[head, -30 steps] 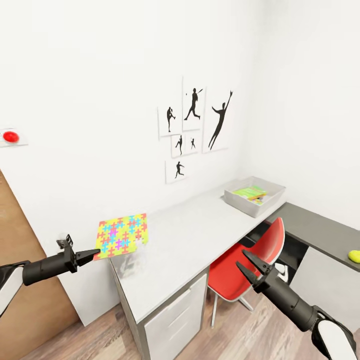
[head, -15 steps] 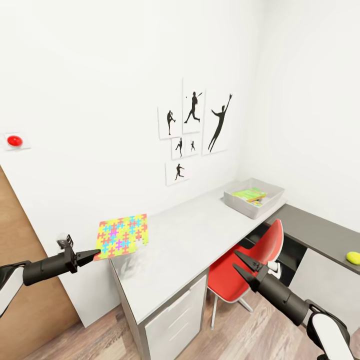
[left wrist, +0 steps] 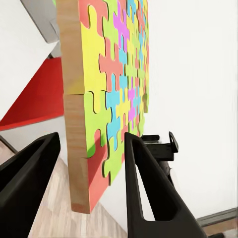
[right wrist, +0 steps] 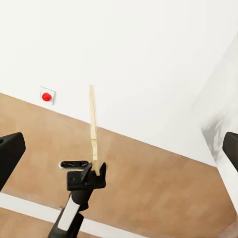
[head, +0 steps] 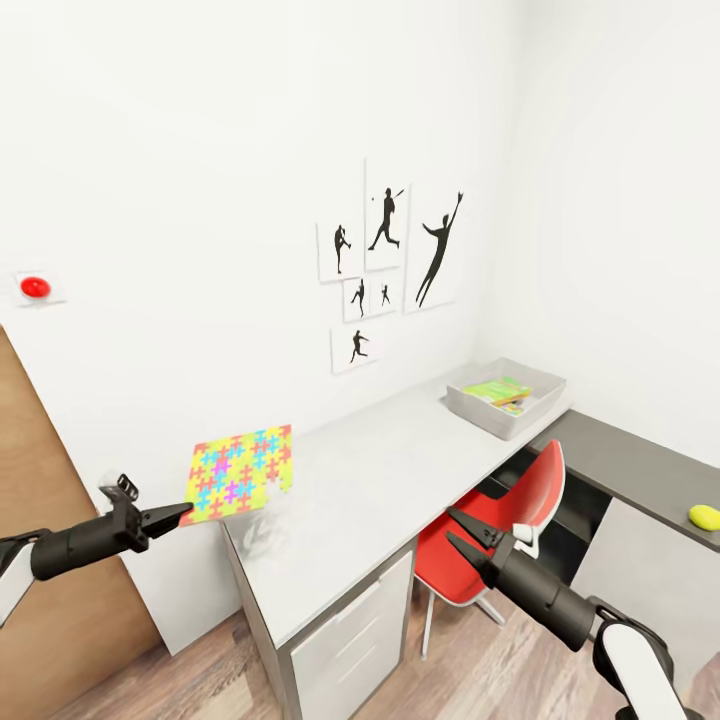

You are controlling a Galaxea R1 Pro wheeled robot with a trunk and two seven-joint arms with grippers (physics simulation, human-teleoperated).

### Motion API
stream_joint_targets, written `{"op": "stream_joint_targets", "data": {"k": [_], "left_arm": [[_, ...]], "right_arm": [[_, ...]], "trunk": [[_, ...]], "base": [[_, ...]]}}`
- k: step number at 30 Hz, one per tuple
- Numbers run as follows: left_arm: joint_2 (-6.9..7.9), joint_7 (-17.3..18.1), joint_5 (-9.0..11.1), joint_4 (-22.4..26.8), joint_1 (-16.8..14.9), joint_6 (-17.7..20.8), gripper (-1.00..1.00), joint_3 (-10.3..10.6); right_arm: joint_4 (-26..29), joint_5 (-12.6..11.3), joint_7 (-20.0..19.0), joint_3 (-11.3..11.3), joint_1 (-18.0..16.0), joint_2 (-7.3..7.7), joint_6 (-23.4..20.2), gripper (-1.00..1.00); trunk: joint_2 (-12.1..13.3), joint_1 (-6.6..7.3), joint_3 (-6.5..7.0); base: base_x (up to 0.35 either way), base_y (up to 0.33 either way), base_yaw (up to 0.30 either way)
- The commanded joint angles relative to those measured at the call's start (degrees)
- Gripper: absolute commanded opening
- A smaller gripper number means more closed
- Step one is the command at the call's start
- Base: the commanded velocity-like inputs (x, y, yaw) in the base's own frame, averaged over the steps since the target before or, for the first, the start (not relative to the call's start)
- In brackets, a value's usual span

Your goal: Put all the toys in the child's room - the three board games (two on the bed and one on the table), the two jigsaw puzzles on the table, and the tennis ball on the table - inside the toy box on the table in the child's room.

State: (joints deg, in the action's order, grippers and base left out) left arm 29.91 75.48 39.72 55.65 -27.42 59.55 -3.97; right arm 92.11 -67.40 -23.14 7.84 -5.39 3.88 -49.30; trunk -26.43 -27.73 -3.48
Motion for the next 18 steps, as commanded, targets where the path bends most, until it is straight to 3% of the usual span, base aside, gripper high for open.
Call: {"op": "stream_joint_targets", "data": {"k": [1,11,18], "left_arm": [[0.10,0.3,0.1,0.0,0.0,0.4,-1.00,0.1],[0.71,1.1,0.1,0.1,0.0,0.4,-1.00,0.5],[0.83,1.2,0.1,0.1,0.0,0.4,-1.00,0.5]], "right_arm": [[0.0,0.1,-0.2,0.1,-0.1,0.03,-0.3,1.00],[0.0,0.2,-0.3,2.0,-0.1,0.34,-0.4,1.00],[0.0,0.0,-0.3,4.1,-0.1,3.28,-1.3,1.00]], "trunk": [[0.3,0.19,0.06],[3.5,1.95,1.50],[3.5,1.95,1.50]], "base": [[0.000,0.000,0.000],[0.000,0.000,0.000],[0.000,0.000,0.000]]}}
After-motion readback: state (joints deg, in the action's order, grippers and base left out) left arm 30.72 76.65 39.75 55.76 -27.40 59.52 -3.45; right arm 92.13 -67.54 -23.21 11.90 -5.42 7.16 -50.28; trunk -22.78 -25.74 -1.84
